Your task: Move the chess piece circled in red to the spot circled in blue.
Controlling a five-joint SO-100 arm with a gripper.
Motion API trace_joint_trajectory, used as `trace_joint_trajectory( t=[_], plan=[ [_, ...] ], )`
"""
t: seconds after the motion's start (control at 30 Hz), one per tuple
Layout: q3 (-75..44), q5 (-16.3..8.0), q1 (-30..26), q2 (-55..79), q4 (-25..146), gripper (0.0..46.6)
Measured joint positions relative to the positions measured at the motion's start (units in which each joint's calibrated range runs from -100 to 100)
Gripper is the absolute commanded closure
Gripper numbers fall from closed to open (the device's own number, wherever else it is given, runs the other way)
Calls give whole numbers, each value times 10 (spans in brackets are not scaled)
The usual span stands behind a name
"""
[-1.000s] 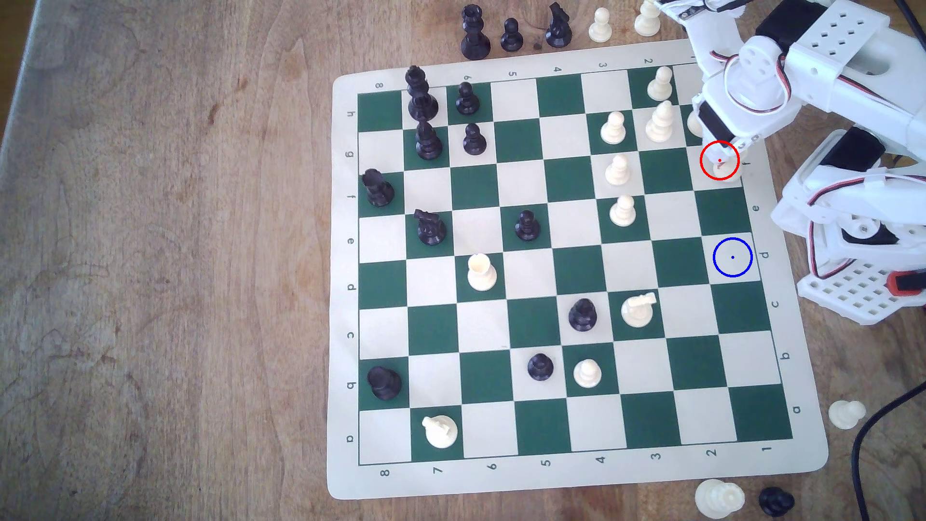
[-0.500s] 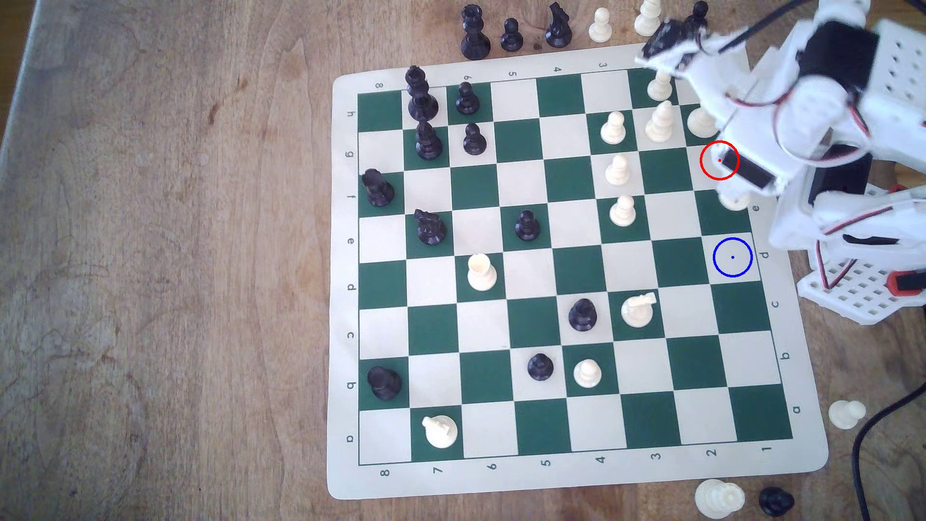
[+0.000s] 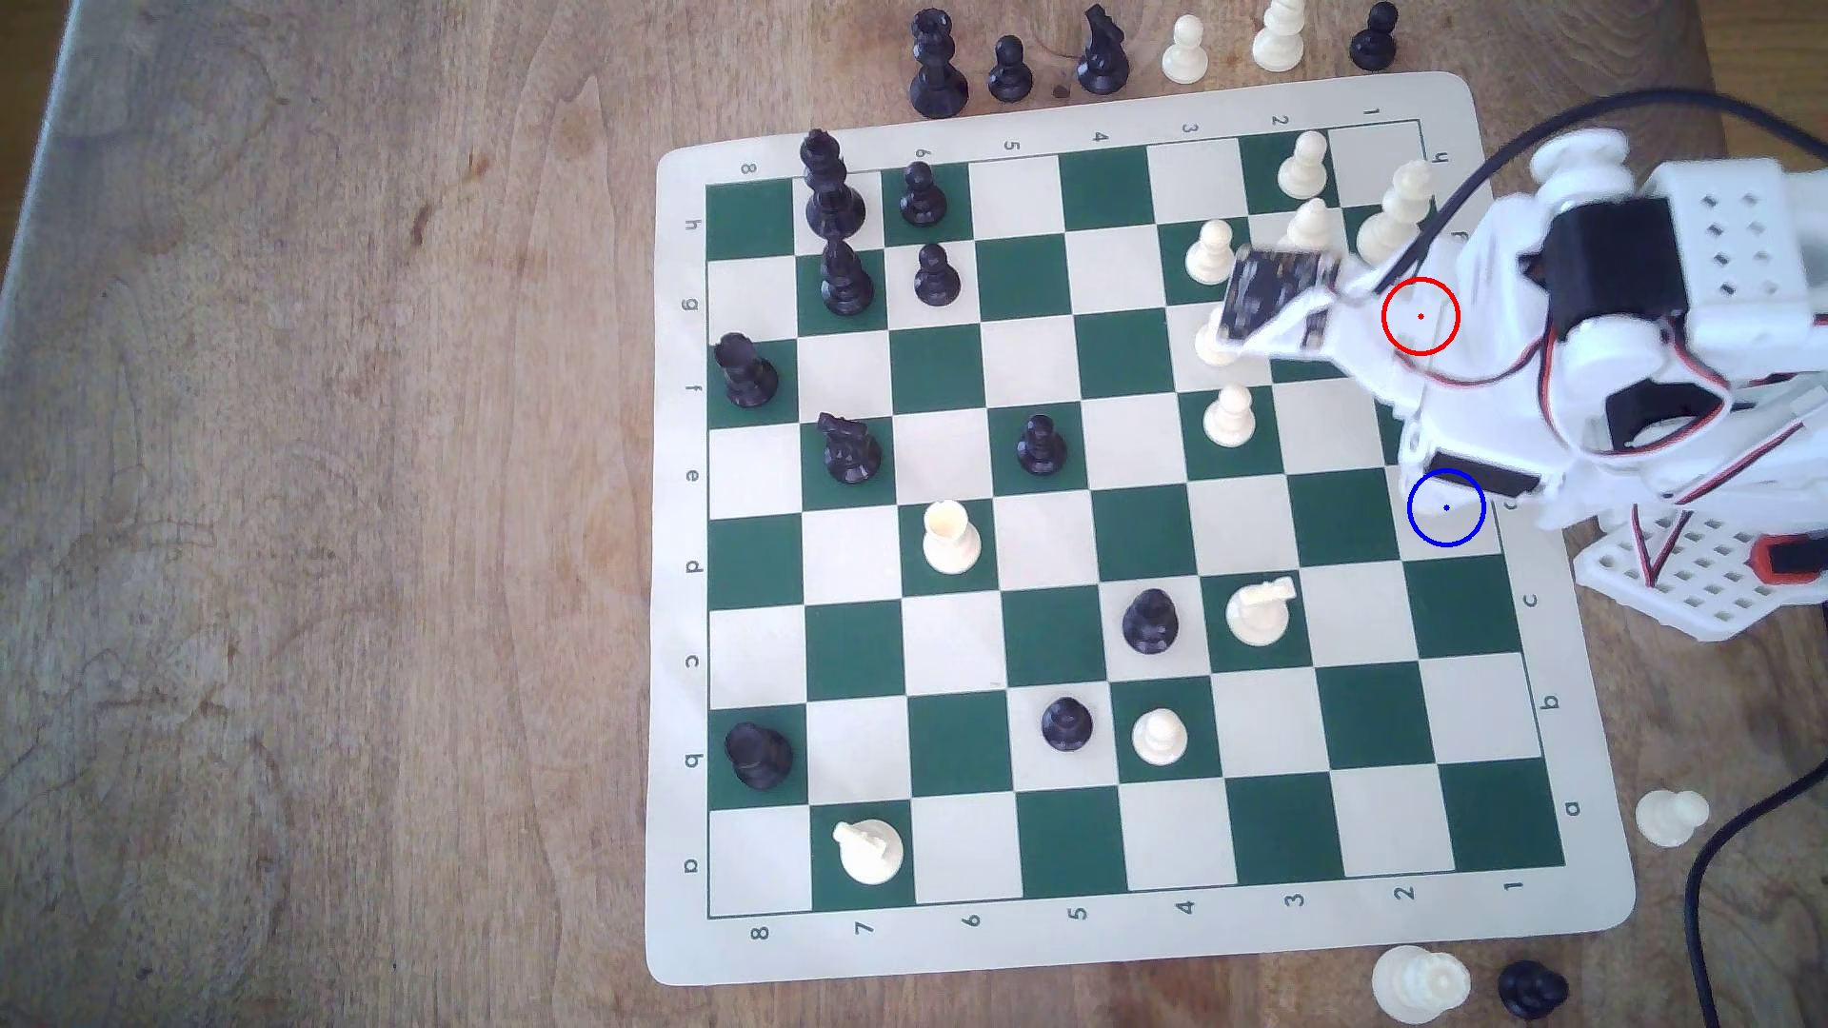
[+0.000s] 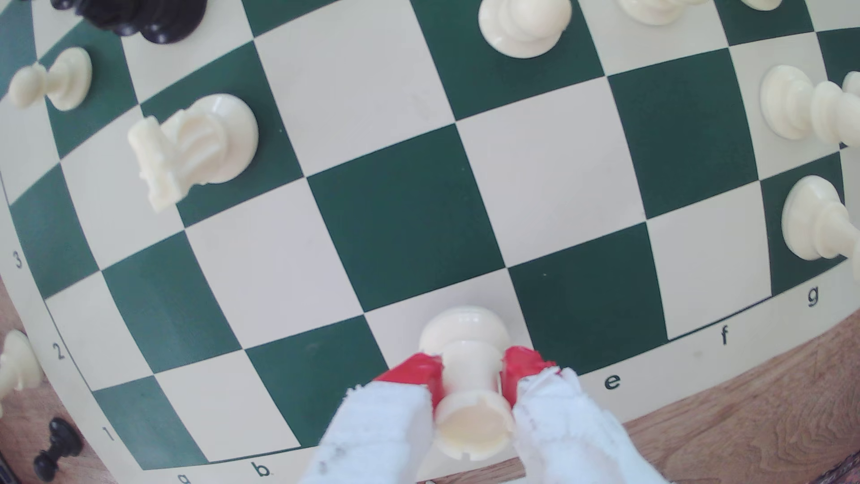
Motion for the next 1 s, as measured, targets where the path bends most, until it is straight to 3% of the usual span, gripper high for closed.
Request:
trace_joint_trajectory(
  t=[0.57, 0.67, 0.7, 1.0],
  plan=[
    [19, 0, -15, 39, -26, 464],
    [19, 0, -15, 44, -26, 376],
    [19, 0, -15, 47, -26, 311],
    [19, 3, -15, 40, -32, 193]
  ],
)
